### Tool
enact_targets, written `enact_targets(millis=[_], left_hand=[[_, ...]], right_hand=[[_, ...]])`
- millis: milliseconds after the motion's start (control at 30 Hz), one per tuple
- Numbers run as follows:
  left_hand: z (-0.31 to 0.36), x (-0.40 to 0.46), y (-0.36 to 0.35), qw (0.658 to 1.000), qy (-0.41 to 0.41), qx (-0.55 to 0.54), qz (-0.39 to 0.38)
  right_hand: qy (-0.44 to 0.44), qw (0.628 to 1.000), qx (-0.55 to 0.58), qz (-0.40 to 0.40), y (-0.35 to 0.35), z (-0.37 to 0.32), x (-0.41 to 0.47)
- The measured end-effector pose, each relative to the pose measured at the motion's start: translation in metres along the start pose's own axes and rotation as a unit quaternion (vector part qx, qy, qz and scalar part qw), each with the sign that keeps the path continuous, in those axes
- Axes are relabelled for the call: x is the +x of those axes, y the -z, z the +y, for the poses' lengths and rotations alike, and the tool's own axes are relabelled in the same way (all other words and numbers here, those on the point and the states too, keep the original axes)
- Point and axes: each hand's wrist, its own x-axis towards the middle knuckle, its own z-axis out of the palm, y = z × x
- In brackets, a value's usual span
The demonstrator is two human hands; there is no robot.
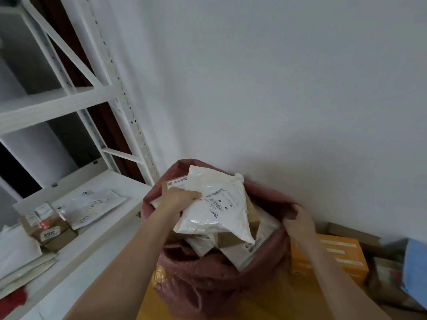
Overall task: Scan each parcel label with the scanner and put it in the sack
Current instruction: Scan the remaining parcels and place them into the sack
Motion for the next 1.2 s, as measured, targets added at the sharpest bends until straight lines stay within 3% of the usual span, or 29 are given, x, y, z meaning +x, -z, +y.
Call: enact_targets(millis=[100, 300, 433, 600, 667, 767, 933, 1000, 1067, 1133, 1200], left_hand=[[0.004, 0.015, -0.013, 0.998, 0.013, 0.051, -0.019], [0.024, 0.037, -0.036, 0.98, 0.004, 0.145, -0.136], [0.04, 0.05, -0.055, 0.975, -0.012, 0.174, -0.138], [0.041, 0.051, -0.09, 0.983, -0.074, 0.148, -0.08], [0.038, 0.047, -0.102, 0.984, -0.095, 0.102, -0.113], [0.037, 0.043, -0.099, 0.964, -0.064, 0.04, -0.254], [0.04, 0.059, -0.072, 0.954, -0.087, -0.038, -0.286], [0.039, 0.067, -0.065, 0.968, -0.09, -0.081, -0.22], [0.034, 0.078, -0.055, 0.985, -0.114, -0.089, -0.097], [0.023, 0.091, -0.038, 0.989, -0.142, -0.026, 0.031], [0.008, 0.104, -0.019, 0.979, -0.11, 0.089, 0.146]], right_hand=[[0.036, 0.996, 0.052, 0.061, 0.018, -0.021, 0.011], [0.087, 0.993, 0.064, 0.04, 0.043, -0.053, -0.001], [0.119, 0.992, 0.032, 0.021, 0.045, -0.07, -0.007], [0.117, 0.99, -0.026, 0.074, 0.04, -0.075, -0.013], [0.101, 0.991, -0.026, 0.078, 0.041, -0.075, -0.014], [0.034, 0.998, 0.011, 0.055, 0.044, -0.074, -0.015], [0.014, 0.995, -0.033, -0.094, 0.029, -0.077, -0.012], [0.036, 0.993, -0.085, -0.078, 0.017, -0.073, -0.007], [0.043, 0.991, -0.125, 0.022, 0.009, -0.062, -0.003], [0.014, 0.982, -0.177, 0.062, 0.005, -0.052, 0.0], [-0.006, 0.979, -0.196, 0.049, 0.002, -0.046, 0.001]])
